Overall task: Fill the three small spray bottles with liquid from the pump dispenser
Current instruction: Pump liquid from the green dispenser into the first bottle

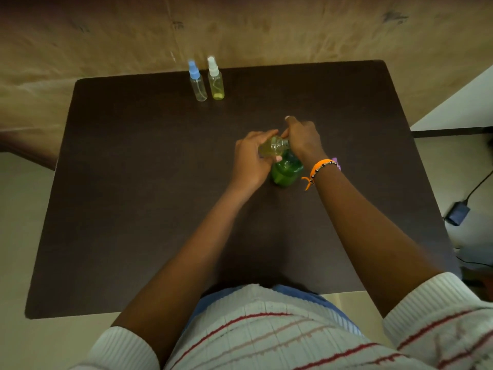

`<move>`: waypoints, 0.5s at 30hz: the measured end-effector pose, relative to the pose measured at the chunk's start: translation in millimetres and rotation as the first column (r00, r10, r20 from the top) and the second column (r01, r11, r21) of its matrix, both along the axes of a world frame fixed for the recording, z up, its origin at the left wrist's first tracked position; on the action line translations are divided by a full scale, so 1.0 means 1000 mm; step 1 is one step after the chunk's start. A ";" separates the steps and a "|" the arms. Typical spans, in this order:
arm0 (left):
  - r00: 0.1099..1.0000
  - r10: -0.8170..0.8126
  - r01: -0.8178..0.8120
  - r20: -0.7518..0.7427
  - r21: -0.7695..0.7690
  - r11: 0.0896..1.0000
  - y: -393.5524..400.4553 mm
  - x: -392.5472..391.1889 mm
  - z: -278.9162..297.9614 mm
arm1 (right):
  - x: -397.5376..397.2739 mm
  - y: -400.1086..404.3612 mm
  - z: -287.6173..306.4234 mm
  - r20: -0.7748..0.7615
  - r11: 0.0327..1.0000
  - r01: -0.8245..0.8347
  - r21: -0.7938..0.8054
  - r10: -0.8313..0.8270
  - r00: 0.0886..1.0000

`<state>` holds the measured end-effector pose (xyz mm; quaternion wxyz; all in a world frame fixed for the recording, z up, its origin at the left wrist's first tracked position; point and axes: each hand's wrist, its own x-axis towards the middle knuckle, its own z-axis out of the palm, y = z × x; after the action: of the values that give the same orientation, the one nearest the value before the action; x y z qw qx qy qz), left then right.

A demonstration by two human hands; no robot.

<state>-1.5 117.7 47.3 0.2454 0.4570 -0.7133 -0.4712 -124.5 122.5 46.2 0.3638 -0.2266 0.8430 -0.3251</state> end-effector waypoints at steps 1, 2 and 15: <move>1.000 0.000 0.000 0.003 0.002 1.000 0.000 0.000 0.000 | -0.001 -0.001 -0.001 -0.004 1.000 -0.010 0.002 0.010 1.000; 1.000 -0.002 0.002 0.004 0.000 1.000 0.000 -0.001 0.001 | -0.002 -0.001 -0.002 -0.011 1.000 -0.017 0.002 0.017 1.000; 1.000 0.001 0.000 0.019 -0.039 0.999 0.001 0.000 0.001 | -0.009 -0.005 -0.011 0.004 0.999 -0.036 -0.010 0.036 0.999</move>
<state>-1.1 119.0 48.5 0.2475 0.4569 -0.7245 -0.4530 -133.5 117.7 35.4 0.3705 -0.2430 0.8363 -0.3230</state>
